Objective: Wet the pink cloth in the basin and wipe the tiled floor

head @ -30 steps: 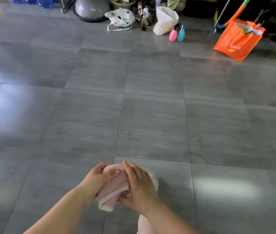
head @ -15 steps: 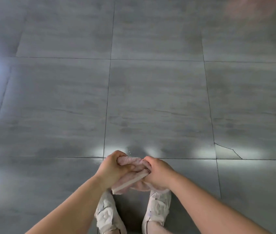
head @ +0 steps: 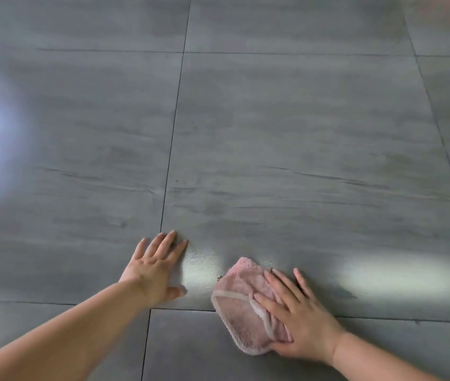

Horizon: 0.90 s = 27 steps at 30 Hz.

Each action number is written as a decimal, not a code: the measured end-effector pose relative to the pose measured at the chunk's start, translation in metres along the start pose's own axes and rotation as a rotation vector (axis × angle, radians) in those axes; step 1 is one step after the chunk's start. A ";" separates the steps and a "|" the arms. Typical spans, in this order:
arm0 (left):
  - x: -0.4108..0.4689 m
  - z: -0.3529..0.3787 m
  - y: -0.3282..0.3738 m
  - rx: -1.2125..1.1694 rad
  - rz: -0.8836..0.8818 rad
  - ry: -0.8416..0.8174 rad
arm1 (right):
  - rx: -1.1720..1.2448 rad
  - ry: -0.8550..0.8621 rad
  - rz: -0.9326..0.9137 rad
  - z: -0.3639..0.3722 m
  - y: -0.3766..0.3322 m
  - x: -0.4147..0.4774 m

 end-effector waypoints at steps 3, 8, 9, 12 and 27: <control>-0.003 0.009 -0.014 0.003 -0.054 -0.026 | -0.058 0.182 -0.077 -0.004 -0.032 0.007; -0.005 0.024 -0.034 -0.124 -0.140 -0.046 | -0.083 0.364 -0.152 -0.033 -0.056 0.066; -0.003 0.024 -0.036 -0.131 -0.134 -0.042 | -0.063 0.421 -0.126 -0.043 -0.046 0.080; -0.001 0.023 -0.037 -0.148 -0.121 -0.032 | -0.059 0.516 0.064 -0.070 0.015 0.095; -0.005 0.011 -0.027 -0.279 -0.090 0.088 | -0.023 0.454 -0.102 -0.019 -0.048 0.041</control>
Point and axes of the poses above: each hand's wrist, its own x-axis towards the middle knuckle, its own z-axis out of the palm, y = z × x, the point moved 6 cm from there along x, towards the middle knuckle, and after that the axes turned 7 degrees about -y, right-handed, at the moved point
